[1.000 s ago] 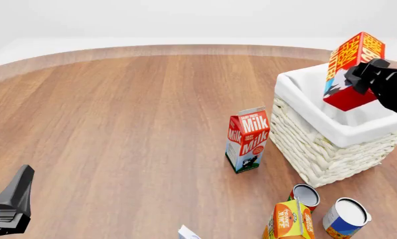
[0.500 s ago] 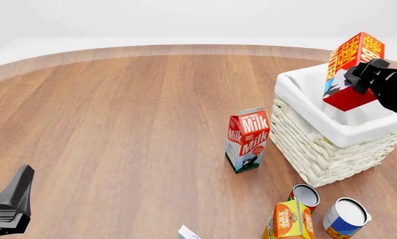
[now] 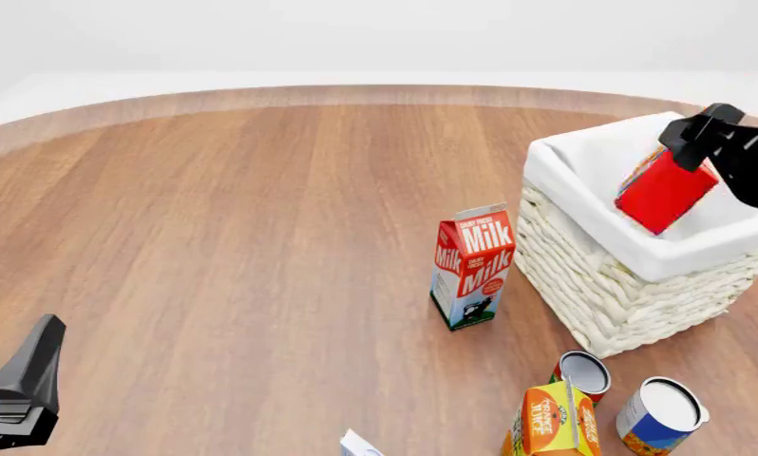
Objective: Pick up the cream cheese box and the butter, and put them in the basket.
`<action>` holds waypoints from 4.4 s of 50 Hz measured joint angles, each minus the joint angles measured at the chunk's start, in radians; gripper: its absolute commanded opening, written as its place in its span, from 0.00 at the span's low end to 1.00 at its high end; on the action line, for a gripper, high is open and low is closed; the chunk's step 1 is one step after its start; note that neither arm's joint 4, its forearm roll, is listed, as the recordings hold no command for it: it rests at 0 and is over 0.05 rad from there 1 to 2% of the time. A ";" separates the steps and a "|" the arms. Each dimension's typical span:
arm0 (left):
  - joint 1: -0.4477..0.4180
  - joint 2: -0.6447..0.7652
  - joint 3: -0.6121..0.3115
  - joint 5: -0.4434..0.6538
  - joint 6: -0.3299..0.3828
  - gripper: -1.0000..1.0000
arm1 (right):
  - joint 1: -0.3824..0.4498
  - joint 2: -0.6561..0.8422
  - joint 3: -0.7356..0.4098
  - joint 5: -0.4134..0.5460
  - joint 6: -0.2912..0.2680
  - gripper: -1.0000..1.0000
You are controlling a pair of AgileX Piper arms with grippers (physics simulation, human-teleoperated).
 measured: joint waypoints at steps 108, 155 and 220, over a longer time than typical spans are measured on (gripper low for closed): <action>0.000 0.000 0.000 0.000 0.000 1.00 | 0.728 -0.099 -0.346 0.321 -0.347 1.00; 0.000 0.000 0.000 0.000 0.000 1.00 | 0.929 0.035 -0.161 0.211 -0.370 1.00; 0.000 0.000 0.000 0.000 0.000 1.00 | 1.001 0.283 0.005 0.021 -0.334 1.00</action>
